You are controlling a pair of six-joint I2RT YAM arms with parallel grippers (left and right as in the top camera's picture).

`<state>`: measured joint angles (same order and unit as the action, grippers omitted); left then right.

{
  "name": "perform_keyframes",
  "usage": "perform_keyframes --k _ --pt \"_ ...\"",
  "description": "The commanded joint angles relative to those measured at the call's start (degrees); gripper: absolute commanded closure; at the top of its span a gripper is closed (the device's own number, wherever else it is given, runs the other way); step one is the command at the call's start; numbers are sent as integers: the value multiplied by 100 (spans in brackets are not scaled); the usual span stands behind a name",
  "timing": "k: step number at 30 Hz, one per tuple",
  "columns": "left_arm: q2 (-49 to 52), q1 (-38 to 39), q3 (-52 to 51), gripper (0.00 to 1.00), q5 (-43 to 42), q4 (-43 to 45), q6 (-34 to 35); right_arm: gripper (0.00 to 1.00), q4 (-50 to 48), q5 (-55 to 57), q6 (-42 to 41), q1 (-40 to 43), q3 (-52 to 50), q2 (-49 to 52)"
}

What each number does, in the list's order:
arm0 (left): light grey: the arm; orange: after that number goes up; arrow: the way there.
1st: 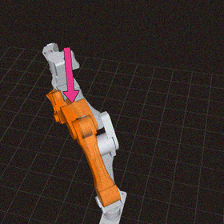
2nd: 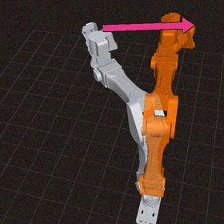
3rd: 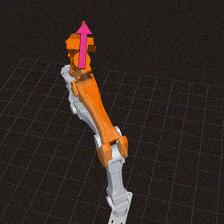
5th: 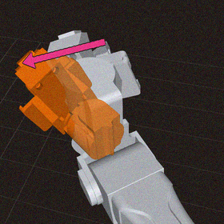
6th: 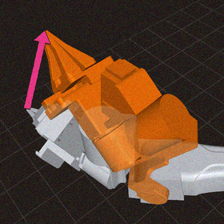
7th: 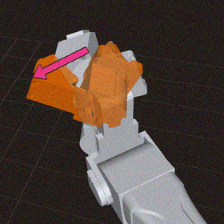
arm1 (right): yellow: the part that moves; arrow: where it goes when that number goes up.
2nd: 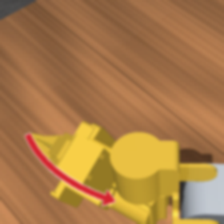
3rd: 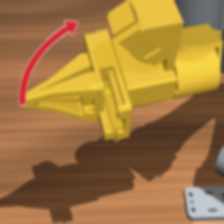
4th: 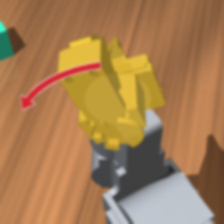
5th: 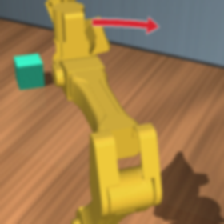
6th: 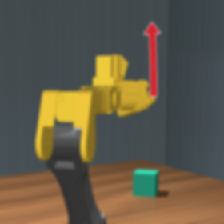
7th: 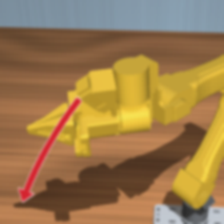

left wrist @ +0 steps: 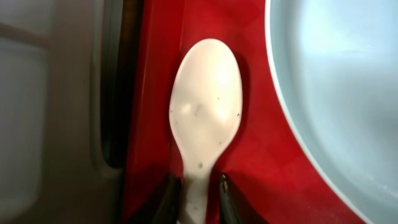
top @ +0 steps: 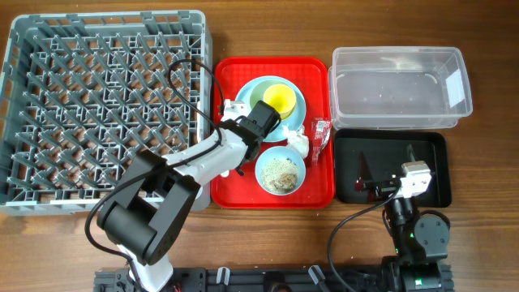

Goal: Sort waste into correct bins and load items into the dishwasher rack
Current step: 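Return left gripper to the tray and grasp the white spoon, then carry the white spoon into the grey dish rack and release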

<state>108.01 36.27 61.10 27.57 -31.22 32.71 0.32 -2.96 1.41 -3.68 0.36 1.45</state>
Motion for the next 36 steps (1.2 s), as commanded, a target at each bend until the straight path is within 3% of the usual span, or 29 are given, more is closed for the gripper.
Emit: perform_keyframes --k 1,4,13,23,30,36 --pt "173 66 -46 86 -444 -4 55 0 -26 -9 -7 -28 4 -4" --pt "173 107 -46 92 -463 20 55 0 -26 -9 -7 -28 4 -4" --pt "52 111 -11 96 -459 37 55 0 -26 -9 -7 -28 4 -4" --pt "-1591 109 13 96 -420 -68 35 0 -26 -9 -7 -28 4 -4" --pt "-2693 103 13 95 811 -92 -885 0 -26 -9 -4 -28 4 -4" --pt "-3191 -328 13 96 852 -216 -1263 0 -26 -9 -7 -28 4 -4"
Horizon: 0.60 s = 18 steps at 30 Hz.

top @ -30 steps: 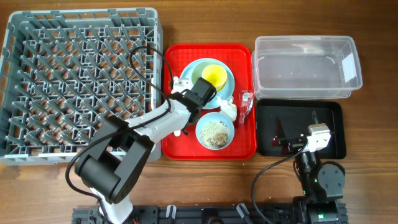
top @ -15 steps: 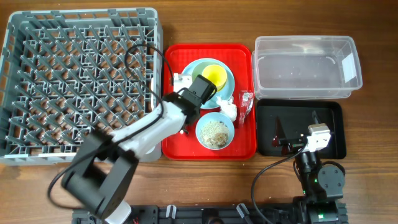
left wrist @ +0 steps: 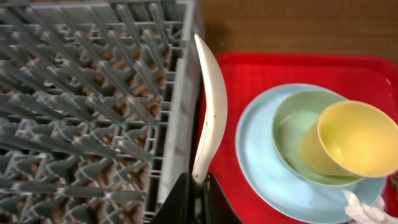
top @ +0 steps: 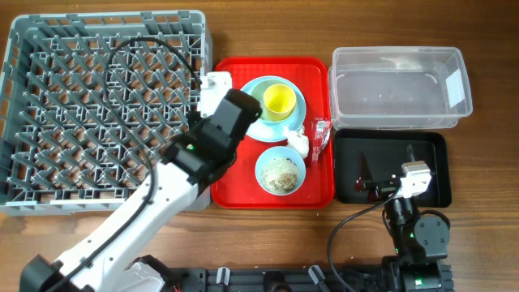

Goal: Sort waste into correct bins and load items into the dishwasher rack
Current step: 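Carry the white spoon into the grey dish rack and release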

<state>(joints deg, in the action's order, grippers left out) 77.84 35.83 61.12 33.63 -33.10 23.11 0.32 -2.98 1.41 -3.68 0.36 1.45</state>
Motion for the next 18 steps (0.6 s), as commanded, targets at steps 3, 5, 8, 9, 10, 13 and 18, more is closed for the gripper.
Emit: perform_keyframes --k 3,5,8,9,10,13,18 --pt "-72 -710 -2 96 221 -35 -603 0 -26 -7 -9 -28 7 -4" --pt "87 -975 -2 96 216 -33 -667 0 -26 -7 -7 -28 4 -4" --pt "319 -1259 -4 96 -348 -15 -942 0 -26 -7 -7 -28 4 -4" --pt "428 -1329 -4 96 -538 4 -1139 0 -26 -7 -7 -28 4 -4" --pt "542 -1386 -4 96 -595 46 -1272 0 -26 -7 -7 -28 4 -4" --pt "970 -1475 -4 96 -599 293 -1453 0 -26 -7 -7 -28 4 -4" --pt "1272 -1475 -4 96 -616 341 -1532 0 -26 -7 -7 -28 4 -4"
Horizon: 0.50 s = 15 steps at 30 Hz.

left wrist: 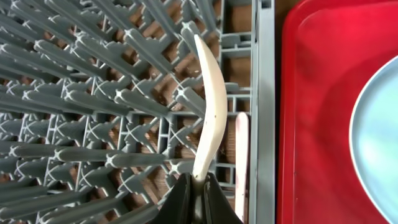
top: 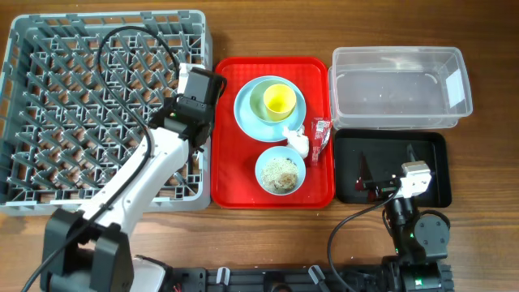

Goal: Sort waste into correct bins and load items into the dishwasher rack
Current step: 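Carry the white spoon into the grey dish rack and release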

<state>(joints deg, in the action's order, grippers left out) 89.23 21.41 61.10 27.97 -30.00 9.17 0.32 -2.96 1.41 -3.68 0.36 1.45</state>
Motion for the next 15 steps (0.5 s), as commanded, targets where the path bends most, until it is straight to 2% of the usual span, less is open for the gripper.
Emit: perform_keyframes --k 1,15 --pt "186 -33 -2 96 -50 31 -114 0 -26 -9 -7 -28 4 -4" --pt "380 -44 -15 96 -48 -42 221 0 -26 -9 -7 -28 7 -4"
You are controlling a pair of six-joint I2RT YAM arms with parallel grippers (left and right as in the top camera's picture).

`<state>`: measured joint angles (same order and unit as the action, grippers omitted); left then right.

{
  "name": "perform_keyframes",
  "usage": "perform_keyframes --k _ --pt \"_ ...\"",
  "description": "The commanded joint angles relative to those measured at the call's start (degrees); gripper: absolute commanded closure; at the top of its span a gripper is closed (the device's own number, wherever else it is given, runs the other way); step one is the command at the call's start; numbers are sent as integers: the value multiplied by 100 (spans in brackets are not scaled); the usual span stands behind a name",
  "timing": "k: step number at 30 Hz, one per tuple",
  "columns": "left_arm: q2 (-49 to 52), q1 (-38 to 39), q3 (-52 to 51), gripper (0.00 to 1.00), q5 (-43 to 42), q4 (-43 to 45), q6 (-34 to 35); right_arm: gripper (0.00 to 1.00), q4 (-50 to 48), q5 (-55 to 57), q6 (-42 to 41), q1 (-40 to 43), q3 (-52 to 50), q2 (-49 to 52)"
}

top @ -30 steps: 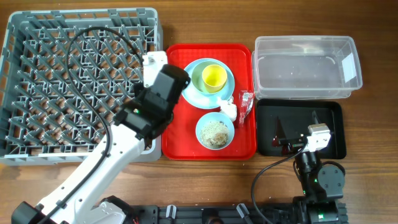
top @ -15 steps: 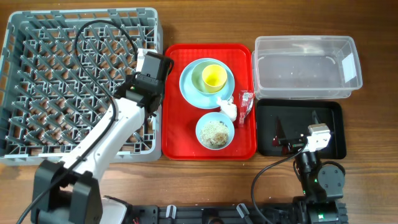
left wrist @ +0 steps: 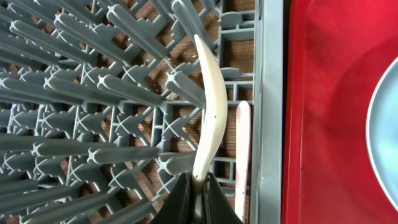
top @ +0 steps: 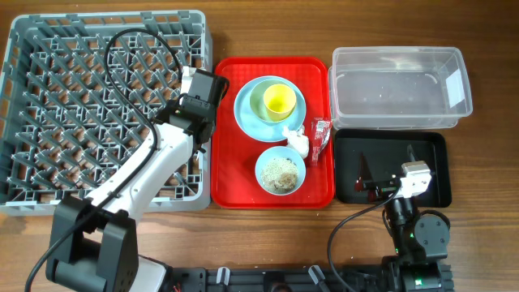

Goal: Sort waste into correct bins and load items into the dishwasher rack
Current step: 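Carry the white spoon into the grey dish rack and release, then move right gripper toward the blue bowl of rice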

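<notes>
My left gripper (left wrist: 198,186) is shut on the handle of a white spoon (left wrist: 210,106), which hangs edge-on over the tines in the rightmost column of the grey dishwasher rack (left wrist: 268,93). A second white utensil (left wrist: 241,155) lies in the rack beside it, against the right wall. Overhead, the left gripper (top: 195,104) sits at the rack's (top: 105,18) right edge. My right gripper (top: 379,188) rests over the black bin (top: 430,142); its jaws do not show.
The red tray (top: 231,174) holds a blue plate (top: 247,113) with a green bowl and yellow cup (top: 278,99), a bowl of food scraps (top: 280,172), a crumpled tissue (top: 298,144) and a red wrapper (top: 322,134). A clear bin (top: 397,85) stands at back right.
My left gripper, still holding the spoon, has come slightly lower over the rack's right-hand cells. The right arm has not moved.
My left gripper first closed round the spoon's handle on the red tray beside the blue plate. Then it held the spoon above the rack's right rim. After that the spoon was over the rack's tines, and now it hangs lower there.
</notes>
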<state>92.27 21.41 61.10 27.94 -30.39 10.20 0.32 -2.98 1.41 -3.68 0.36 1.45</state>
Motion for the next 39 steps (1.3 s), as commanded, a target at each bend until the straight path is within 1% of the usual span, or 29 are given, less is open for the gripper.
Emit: perform_keyframes --k 1,2,4,5,8,10,11,12,13,14,15,16,17,20,21,23,26,28,30,31,34,35,36,38,39 --pt "76 -44 -15 93 -46 -2 118 0 -26 -7 -9 -28 7 -4" --pt "76 -44 -15 88 -46 -2 116 0 -26 -7 -4 -28 7 -4" --pt "74 -44 -15 70 -46 -4 116 0 -26 -7 -7 -28 4 -4" --pt "70 -44 -13 66 -48 -7 120 0 -26 -7 -7 -28 4 -4" --pt "-229 -44 94 68 -48 -184 459 0 -26 -7 -7 -28 4 -4" --pt "-750 -42 323 66 -101 -356 815 0 -26 -7 -4 -28 4 -4" --pt "-994 -42 398 62 -249 -372 879 0 -26 -7 -4 -28 7 -4" --pt "-1259 -44 459 51 -492 -365 879 0 -26 -7 -7 -28 7 -4" --pt "-1657 -44 535 44 -750 -348 1054 0 -26 -7 -7 -28 4 -4" --pt "-2006 -44 579 40 -850 -337 1281 0 -26 -7 -7 -28 7 -4" --pt "-2337 -44 579 27 -914 -306 1469 0 -26 -7 -7 -28 4 -4" --pt "-2527 -44 579 11 -916 -302 1552 0 -26 -7 -7 -28 4 -4" --pt "-2752 -44 577 0 -907 -308 1576 0 -26 -7 -7 -28 7 -4" --pt "-3178 -44 577 0 -841 -402 1556 0 -164 52 2 -28 4 -4" --pt "-3241 -44 577 0 -841 -413 1556 0 -254 -151 -168 -28 4 -4" --pt "-3292 -44 577 0 -841 -413 1556 0 -240 -855 -837 -28 4 -4" --pt "-3265 -44 577 0 -844 -415 1558 0 -761 -1552 -2210 -28 11 -7" --pt "-3246 -44 577 0 -844 -415 1556 0 -640 -1725 -2236 -28 227 2" --pt "-3233 -44 577 0 -844 -417 1556 0 -361 -1703 -2166 -28 682 138" --pt "-3226 -44 577 0 -841 -415 1556 0 -44 -1703 -2037 -28 1145 354" --pt "-3226 -44 577 0 -841 -415 1558 0 1414 -1971 -1486 -28 3080 1661" --pt "-3226 -44 577 0 -844 -417 1556 0 2304 -2249 -1193 -28 4074 2422" --pt "-3226 -44 577 0 -844 -415 1556 0 3056 -2376 -1062 -28 4798 3010" --pt "-3226 -44 577 0 -844 -415 1556 0 4343 -2468 -1119 -28 6076 4039" --pt "-3226 -42 577 0 -844 -415 1556 0 4894 -2881 -1694 -28 6865 4780"
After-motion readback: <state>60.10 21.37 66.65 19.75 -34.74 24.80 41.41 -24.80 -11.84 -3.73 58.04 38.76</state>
